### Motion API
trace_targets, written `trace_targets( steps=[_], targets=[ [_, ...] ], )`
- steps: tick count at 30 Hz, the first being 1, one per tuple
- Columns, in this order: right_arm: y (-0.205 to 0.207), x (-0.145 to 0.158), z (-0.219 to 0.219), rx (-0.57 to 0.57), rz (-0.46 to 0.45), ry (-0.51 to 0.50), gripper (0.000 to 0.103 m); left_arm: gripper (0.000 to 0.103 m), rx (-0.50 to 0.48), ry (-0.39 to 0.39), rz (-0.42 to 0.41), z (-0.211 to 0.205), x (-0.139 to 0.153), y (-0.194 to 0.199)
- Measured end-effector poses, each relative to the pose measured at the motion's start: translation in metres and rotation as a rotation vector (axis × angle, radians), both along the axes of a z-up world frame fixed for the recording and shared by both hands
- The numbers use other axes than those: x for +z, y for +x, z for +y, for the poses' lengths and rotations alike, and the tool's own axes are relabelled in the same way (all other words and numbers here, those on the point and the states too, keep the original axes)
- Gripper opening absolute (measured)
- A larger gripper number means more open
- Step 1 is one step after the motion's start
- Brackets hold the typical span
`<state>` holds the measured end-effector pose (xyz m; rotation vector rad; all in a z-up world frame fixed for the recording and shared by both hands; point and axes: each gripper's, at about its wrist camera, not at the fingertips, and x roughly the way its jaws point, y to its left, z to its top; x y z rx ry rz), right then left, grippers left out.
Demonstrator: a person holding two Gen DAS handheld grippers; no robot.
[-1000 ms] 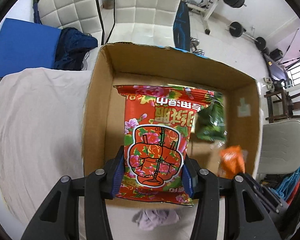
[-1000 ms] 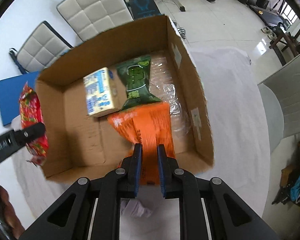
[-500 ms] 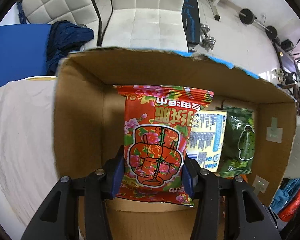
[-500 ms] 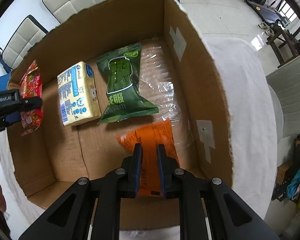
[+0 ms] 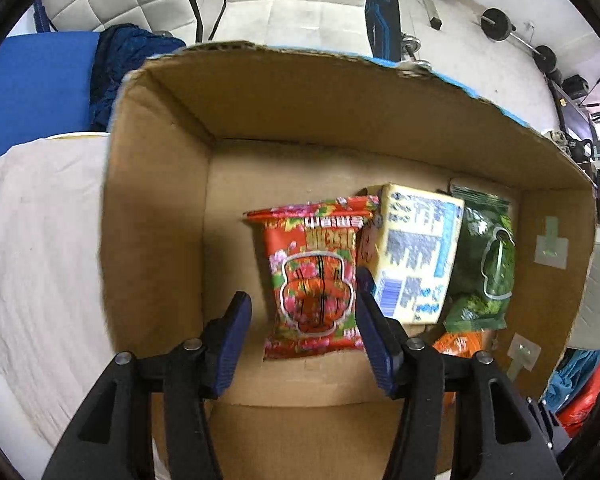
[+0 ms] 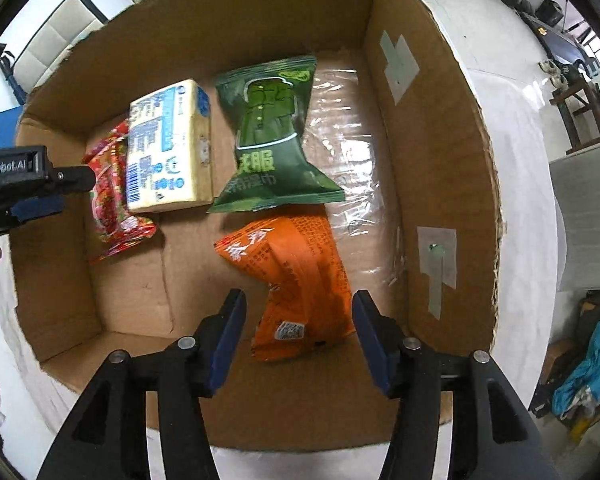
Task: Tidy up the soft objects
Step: 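Lower both bags into the box beside the carton and open both tools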
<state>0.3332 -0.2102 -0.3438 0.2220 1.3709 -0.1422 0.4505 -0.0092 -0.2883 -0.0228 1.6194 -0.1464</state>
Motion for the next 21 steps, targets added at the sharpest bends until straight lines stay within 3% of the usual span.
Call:
trace_targets(
  steps=[14, 15, 18, 21],
  targets=[
    [-0.035, 0.049, 0.018, 0.096, -0.076, -0.057, 0.059, 0.054, 0.029, -0.039, -0.192, 0.025, 0.068, -0.083],
    [-0.038, 0.052, 0.019, 0.100, -0.082, -0.061, 0.059, 0.056, 0.027, -0.033, -0.209, 0.026, 0.074, -0.089],
    [-0.050, 0.063, 0.024, 0.119, -0.111, -0.082, 0.059, 0.078, 0.035, -0.016, -0.283, 0.025, 0.093, -0.106],
    [-0.061, 0.075, 0.026, 0.135, -0.141, -0.096, 0.059, 0.081, 0.053, -0.017, -0.333, 0.031, 0.108, -0.119]
  ],
)
